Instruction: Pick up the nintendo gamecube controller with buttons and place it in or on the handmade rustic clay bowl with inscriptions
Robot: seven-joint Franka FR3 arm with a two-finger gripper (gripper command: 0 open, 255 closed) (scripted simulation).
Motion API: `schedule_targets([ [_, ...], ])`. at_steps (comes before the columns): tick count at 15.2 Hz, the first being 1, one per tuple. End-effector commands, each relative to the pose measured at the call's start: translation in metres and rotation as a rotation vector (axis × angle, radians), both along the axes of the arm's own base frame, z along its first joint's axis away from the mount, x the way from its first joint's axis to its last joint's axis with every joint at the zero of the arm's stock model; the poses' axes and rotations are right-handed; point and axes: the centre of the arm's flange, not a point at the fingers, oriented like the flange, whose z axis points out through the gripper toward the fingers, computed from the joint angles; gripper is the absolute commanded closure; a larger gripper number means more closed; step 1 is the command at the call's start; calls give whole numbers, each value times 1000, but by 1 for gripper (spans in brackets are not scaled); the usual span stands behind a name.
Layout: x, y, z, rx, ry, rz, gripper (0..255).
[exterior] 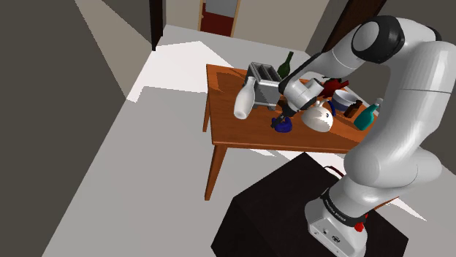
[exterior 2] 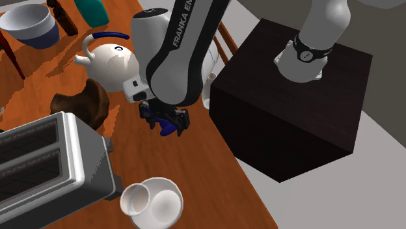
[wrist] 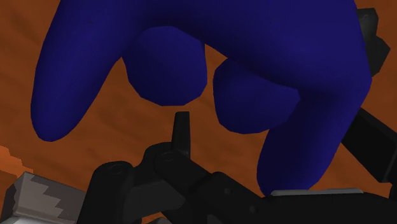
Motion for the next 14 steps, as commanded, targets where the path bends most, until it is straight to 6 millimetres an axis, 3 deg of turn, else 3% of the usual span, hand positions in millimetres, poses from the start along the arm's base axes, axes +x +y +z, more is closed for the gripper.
schedule_targets([
  [1, 0, 0, 0, 0, 0, 0, 0],
  [3, 0, 0, 0, 0, 0, 0, 0],
  [4, 0, 0, 0, 0, 0, 0, 255],
  [14, 0, 0, 5, 0, 0, 0, 255],
])
